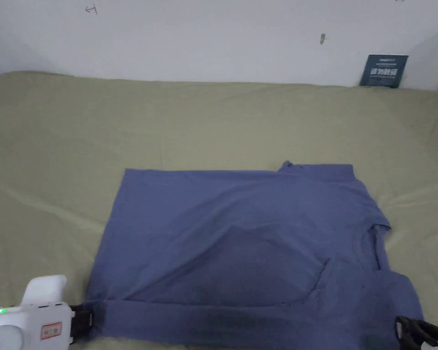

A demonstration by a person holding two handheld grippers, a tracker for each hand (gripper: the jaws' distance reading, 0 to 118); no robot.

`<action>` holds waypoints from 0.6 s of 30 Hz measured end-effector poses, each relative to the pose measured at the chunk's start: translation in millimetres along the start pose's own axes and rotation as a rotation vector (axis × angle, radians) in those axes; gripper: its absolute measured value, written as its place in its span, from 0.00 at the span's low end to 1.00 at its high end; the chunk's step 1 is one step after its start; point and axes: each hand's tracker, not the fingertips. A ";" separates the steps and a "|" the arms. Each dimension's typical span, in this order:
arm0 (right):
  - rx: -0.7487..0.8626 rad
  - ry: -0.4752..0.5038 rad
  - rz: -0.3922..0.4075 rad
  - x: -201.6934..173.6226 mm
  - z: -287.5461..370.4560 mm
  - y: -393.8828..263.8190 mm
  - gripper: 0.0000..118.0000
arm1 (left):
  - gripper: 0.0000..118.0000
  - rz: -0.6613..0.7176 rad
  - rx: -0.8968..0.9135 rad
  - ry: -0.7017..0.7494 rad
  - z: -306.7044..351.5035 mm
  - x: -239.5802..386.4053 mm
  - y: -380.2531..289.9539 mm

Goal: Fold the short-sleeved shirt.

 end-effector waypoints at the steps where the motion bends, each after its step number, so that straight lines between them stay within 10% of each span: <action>1: -0.021 -0.007 -0.017 7.1 -2.6 2.3 0.03 | 0.04 -0.016 0.005 0.007 2.1 2.9 -0.5; 5: -0.136 0.034 -0.081 36.0 -14.9 16.1 0.17 | 0.04 0.001 0.020 0.006 5.9 0.4 -1.9; 7: -0.220 0.061 -0.086 47.9 -32.3 15.6 0.89 | 0.04 0.009 0.020 0.005 4.1 -2.2 -2.6; 8: -0.256 0.076 -0.093 52.9 -39.0 12.0 1.00 | 0.04 0.012 0.021 0.010 5.2 -0.4 -3.7; 14: -0.330 0.059 -0.048 61.6 -65.8 -9.5 0.94 | 0.04 0.016 0.025 0.031 2.3 2.0 -5.6; 18: -0.292 0.119 -0.083 67.1 -60.6 -9.2 0.15 | 0.04 0.011 0.030 0.030 3.7 2.6 -5.6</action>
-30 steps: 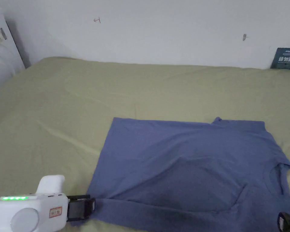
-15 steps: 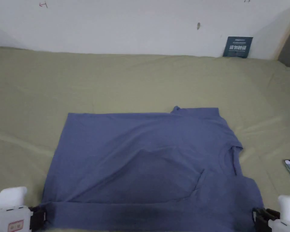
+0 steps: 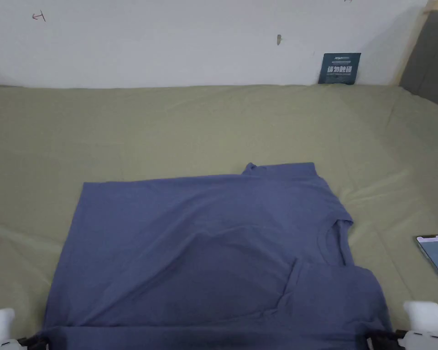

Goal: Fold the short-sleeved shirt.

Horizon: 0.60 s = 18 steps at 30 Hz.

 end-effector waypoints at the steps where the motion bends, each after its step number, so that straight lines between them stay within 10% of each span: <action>1: 0.002 0.031 0.002 -0.9 5.1 1.5 0.15 | 0.04 -0.004 0.000 -0.001 1.8 0.3 1.1; 18: 0.171 0.011 0.117 -26.2 26.6 131.5 0.14 | 0.04 -0.082 0.108 -0.039 4.4 14.2 115.2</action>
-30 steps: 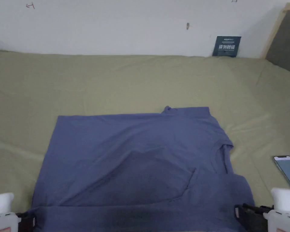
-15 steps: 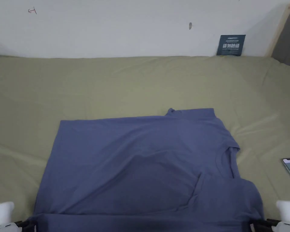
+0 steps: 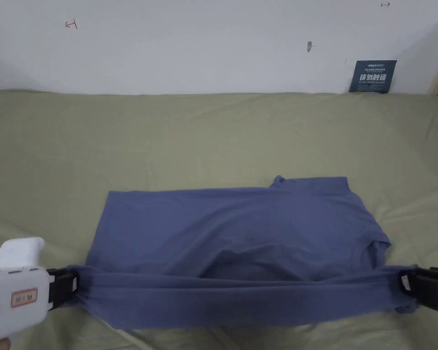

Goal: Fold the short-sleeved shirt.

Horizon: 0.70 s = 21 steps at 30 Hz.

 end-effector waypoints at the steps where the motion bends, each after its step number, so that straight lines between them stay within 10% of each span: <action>1: -0.003 0.004 0.000 0.7 -7.6 9.9 0.14 | 0.04 0.003 -0.001 -0.003 -6.9 0.3 9.6; 15: -0.135 0.013 -0.109 24.7 -129.2 71.2 0.17 | 0.04 0.065 -0.108 -0.016 -114.6 -2.3 76.6; 17: -0.156 0.016 -0.167 30.1 -133.4 69.6 0.44 | 0.28 0.118 -0.112 -0.034 -120.5 -5.5 74.9; 18: -0.137 0.011 -0.193 30.5 -129.7 66.6 0.81 | 0.75 0.133 -0.100 -0.020 -118.5 -6.3 74.0; 19: -0.137 0.010 -0.187 32.3 -126.8 63.5 0.97 | 1.00 0.150 -0.065 -0.009 -116.1 -7.5 70.4; 21: -0.114 0.019 -0.179 31.8 -114.2 52.9 0.99 | 0.97 0.137 -0.024 -0.011 -101.8 -5.8 59.4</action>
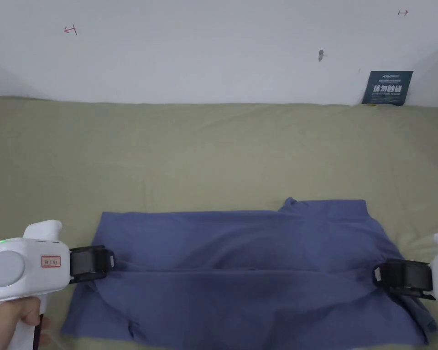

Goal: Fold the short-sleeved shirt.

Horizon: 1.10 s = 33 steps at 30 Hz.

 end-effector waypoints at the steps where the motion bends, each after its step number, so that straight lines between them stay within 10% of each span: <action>1: 0.011 -0.021 0.024 -1.5 8.2 -5.3 0.99 | 0.97 -0.003 0.015 0.001 0.3 1.3 1.1; 6: 0.076 -0.033 0.029 -5.6 45.5 -50.4 0.90 | 0.94 -0.067 0.038 0.070 54.2 -6.3 -31.7; 8: 0.092 -0.046 0.046 -6.7 51.4 -65.4 0.38 | 0.69 -0.084 0.051 0.107 59.9 -6.4 -46.4; 9: 0.101 -0.081 0.057 -7.3 53.1 -74.4 0.04 | 0.21 -0.094 0.050 0.106 56.1 -6.3 -53.8; 10: 0.115 -0.081 0.049 -6.8 55.7 -81.2 0.05 | 0.00 -0.094 0.038 0.104 53.2 -7.6 -56.9; 16: 0.096 -0.057 0.029 3.4 59.5 -97.4 0.04 | 0.00 -0.056 -0.011 0.086 44.2 -1.9 -65.1; 17: 0.088 -0.052 0.031 5.0 58.8 -96.7 0.04 | 0.11 -0.055 -0.022 0.110 39.4 3.5 -61.6; 19: 0.082 -0.061 0.034 6.5 54.8 -94.4 0.04 | 0.92 -0.045 -0.034 0.119 27.3 5.2 -58.9; 25: 0.058 -0.067 0.052 10.5 41.8 -85.3 0.04 | 0.98 -0.056 -0.119 0.185 -4.4 14.7 -51.5; 29: 0.050 -0.084 0.060 10.9 33.7 -77.9 0.04 | 0.68 -0.064 -0.160 0.173 -21.0 9.6 -61.0; 31: 0.056 -0.091 0.067 11.7 32.1 -74.3 0.09 | 0.13 -0.099 -0.124 0.202 -9.9 11.7 -58.7; 33: 0.062 -0.102 0.066 11.8 30.3 -67.3 0.12 | 0.06 -0.108 -0.092 0.170 -4.4 6.7 -60.0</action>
